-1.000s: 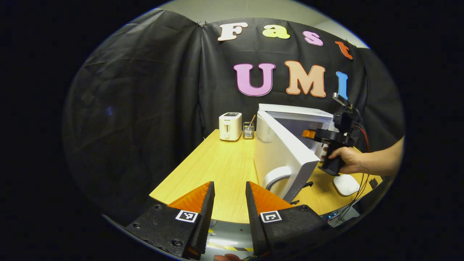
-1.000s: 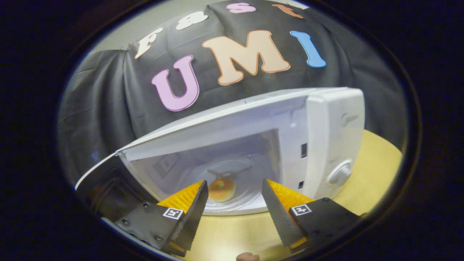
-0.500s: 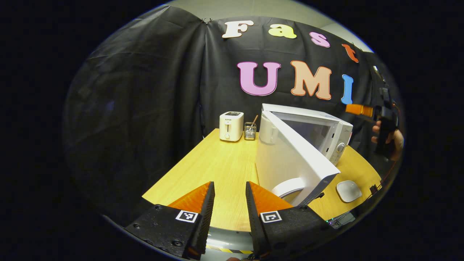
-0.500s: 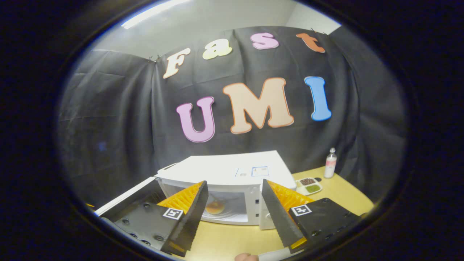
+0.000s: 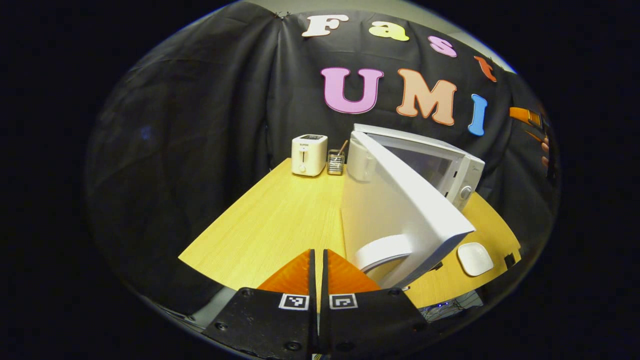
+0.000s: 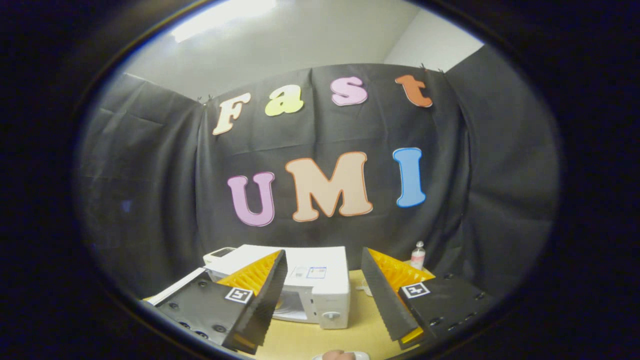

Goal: Open the microwave oven with the left hand, put the food in, and close the microwave oven.

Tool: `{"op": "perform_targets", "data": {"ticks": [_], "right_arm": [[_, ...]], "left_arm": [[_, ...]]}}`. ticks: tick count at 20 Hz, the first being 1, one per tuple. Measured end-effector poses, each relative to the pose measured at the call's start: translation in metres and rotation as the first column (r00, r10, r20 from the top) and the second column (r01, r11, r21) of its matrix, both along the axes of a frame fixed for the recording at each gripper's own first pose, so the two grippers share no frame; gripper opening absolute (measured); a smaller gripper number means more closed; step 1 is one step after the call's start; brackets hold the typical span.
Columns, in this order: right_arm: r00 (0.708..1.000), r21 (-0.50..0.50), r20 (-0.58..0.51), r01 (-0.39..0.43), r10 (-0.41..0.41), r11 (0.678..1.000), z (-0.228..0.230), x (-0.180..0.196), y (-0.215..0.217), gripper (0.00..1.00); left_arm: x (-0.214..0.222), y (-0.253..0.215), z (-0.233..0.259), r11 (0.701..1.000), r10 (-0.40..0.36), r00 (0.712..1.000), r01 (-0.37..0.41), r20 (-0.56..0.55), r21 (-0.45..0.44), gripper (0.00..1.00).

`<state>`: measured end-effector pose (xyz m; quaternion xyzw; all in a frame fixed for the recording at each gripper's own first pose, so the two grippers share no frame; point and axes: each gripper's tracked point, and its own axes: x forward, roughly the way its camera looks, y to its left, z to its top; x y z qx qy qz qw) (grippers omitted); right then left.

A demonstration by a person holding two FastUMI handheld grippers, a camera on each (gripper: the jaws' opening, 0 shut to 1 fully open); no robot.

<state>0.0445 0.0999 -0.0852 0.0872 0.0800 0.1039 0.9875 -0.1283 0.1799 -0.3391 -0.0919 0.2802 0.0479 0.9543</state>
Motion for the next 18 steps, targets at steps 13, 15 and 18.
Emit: {"op": "perform_targets", "data": {"ticks": [13, 15, 18], "right_arm": [[0.997, -0.032, 0.067, 0.036, -0.034, 0.999, 0.044, -0.002, -0.058, 0.82], [0.997, -0.038, 0.063, 0.035, -0.032, 0.999, 0.046, -0.002, -0.068, 0.82], [0.997, -0.04, 0.062, 0.045, -0.043, 0.998, 0.055, -0.005, -0.086, 0.82]], "left_arm": [[0.052, -0.136, 0.025, 0.962, -0.273, 0.959, 0.273, 0.074, 0.021, 0.0], [0.065, -0.159, 0.029, 0.949, -0.314, 0.945, 0.313, 0.094, 0.027, 0.0], [0.092, -0.189, 0.036, 0.936, -0.351, 0.928, 0.349, 0.125, 0.033, 0.01]]}}
